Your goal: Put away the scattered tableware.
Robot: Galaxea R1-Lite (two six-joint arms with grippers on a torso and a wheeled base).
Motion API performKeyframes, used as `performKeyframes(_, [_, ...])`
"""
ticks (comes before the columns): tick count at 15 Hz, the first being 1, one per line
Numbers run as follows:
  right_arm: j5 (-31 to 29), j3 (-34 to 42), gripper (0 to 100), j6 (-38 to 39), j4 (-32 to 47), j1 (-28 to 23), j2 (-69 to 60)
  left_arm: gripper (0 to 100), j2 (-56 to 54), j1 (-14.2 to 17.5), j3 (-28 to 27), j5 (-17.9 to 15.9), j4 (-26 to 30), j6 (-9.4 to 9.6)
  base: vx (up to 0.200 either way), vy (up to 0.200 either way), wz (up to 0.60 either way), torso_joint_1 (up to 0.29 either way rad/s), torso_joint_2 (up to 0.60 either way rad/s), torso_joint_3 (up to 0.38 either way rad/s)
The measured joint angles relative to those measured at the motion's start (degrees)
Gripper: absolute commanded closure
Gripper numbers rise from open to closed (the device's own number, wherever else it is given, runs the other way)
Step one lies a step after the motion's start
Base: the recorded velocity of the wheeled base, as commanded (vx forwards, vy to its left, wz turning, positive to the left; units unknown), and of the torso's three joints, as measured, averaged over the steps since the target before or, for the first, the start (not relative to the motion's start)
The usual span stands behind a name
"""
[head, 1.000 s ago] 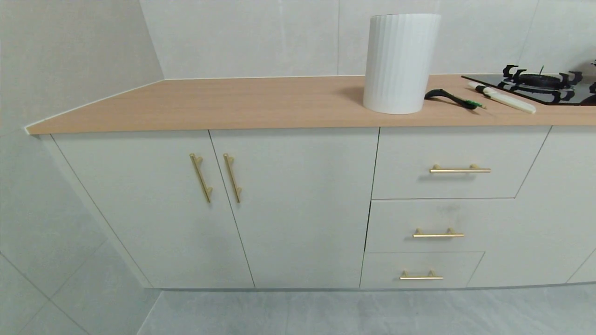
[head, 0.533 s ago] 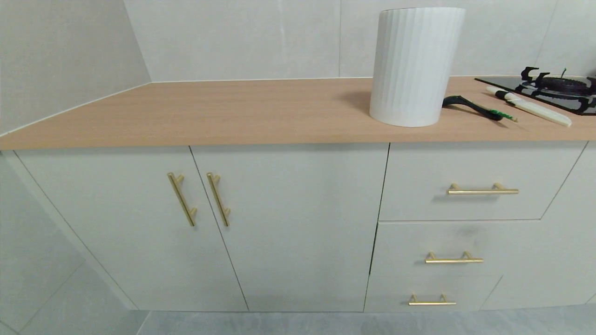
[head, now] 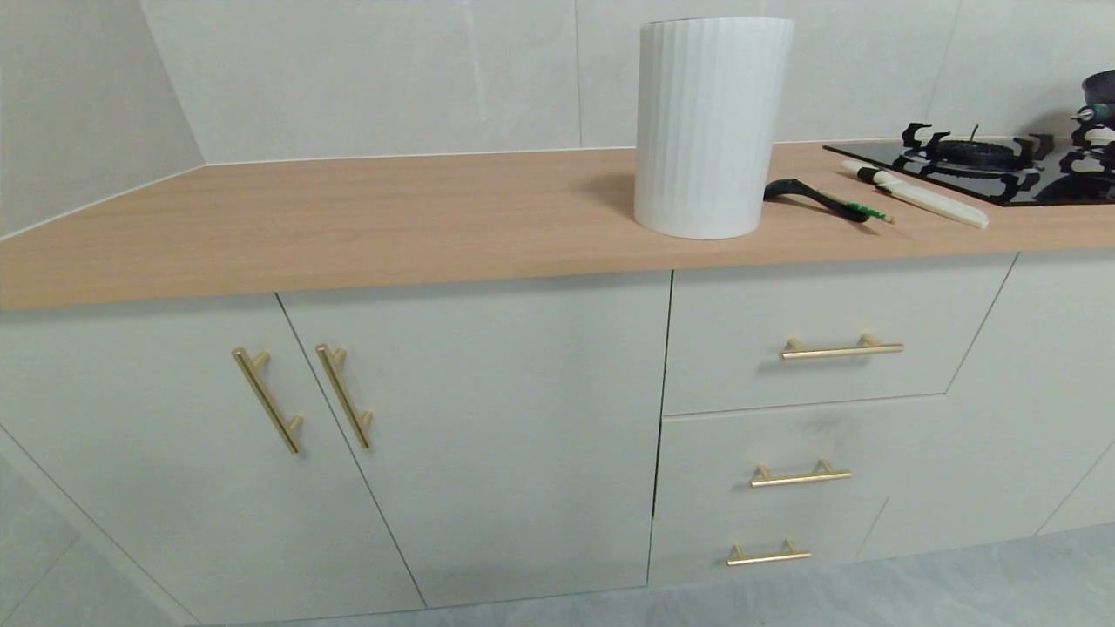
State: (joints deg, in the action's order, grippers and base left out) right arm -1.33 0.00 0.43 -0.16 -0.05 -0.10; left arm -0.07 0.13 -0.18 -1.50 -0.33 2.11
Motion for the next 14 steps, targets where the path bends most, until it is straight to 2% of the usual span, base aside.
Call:
performKeyframes(6, [0.0,0.0,0,0.0,0.0,0.0,0.0,0,0.0,0.0,0.0,0.0,0.0,-0.01,0.0,0.0,0.0,0.0,0.0,0.0])
performKeyframes(8, [0.0,0.0,0,-0.6,0.0,0.0,0.0,0,0.0,0.0,0.0,0.0,0.0,-0.01,0.0,0.0,0.6,0.005,0.0,0.002])
performKeyframes(14, [-0.1,0.0,0,-0.6,0.0,0.0,0.0,0,0.0,0.0,0.0,0.0,-0.1,0.0,0.0,0.0,0.0,0.0,0.0,0.0])
